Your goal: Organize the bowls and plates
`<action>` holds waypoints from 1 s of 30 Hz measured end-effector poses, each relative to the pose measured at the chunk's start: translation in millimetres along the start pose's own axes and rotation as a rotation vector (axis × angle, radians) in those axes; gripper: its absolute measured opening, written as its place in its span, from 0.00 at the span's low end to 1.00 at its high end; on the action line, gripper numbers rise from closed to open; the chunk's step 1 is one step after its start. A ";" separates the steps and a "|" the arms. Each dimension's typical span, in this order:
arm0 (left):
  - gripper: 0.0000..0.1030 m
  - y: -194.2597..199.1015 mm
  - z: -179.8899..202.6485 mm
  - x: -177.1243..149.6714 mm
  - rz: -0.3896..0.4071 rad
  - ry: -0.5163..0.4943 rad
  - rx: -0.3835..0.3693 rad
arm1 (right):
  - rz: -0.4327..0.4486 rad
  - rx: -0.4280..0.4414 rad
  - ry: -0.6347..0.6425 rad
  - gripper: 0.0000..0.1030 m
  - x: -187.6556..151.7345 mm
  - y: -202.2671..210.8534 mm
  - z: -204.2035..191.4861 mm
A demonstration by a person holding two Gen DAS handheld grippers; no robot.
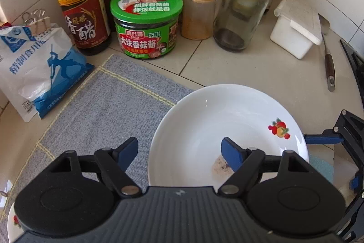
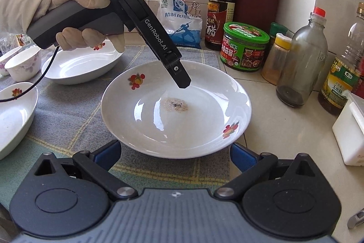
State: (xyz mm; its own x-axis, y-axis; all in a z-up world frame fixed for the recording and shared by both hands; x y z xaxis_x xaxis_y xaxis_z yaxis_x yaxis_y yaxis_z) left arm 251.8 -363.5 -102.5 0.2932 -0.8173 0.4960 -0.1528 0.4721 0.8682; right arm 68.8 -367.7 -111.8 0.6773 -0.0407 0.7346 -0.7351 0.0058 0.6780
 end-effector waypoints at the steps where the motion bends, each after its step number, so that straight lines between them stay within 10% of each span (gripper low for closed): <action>1: 0.79 5.3 0.0 -2.0 0.007 0.010 0.003 | 0.003 0.003 -0.006 1.00 -0.6 3.2 -2.7; 17: 0.86 118.8 37.1 -56.7 0.170 0.130 0.141 | 0.069 0.105 0.031 1.00 -13.6 53.2 -53.4; 30: 0.86 181.0 72.0 -162.1 0.191 0.301 0.279 | 0.070 0.214 0.120 1.00 -41.1 92.7 -99.8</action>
State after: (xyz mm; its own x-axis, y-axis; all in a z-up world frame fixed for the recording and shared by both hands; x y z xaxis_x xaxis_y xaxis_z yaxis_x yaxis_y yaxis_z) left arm 108.7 -169.3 -24.8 0.4899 -0.5727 0.6573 -0.4672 0.4640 0.7526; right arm -24.0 -265.7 -76.5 0.6138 0.0717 0.7862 -0.7617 -0.2076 0.6137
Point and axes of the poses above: each gripper's, at about its wrist camera, not at the fingertips, and y roughly against the way its jaws point, z to its right, x to its top, the point moved 5 cm from there along -y, roughly the way its jaws point, and after that the axes turned 4 degrees about x, right-handed, at the moved point
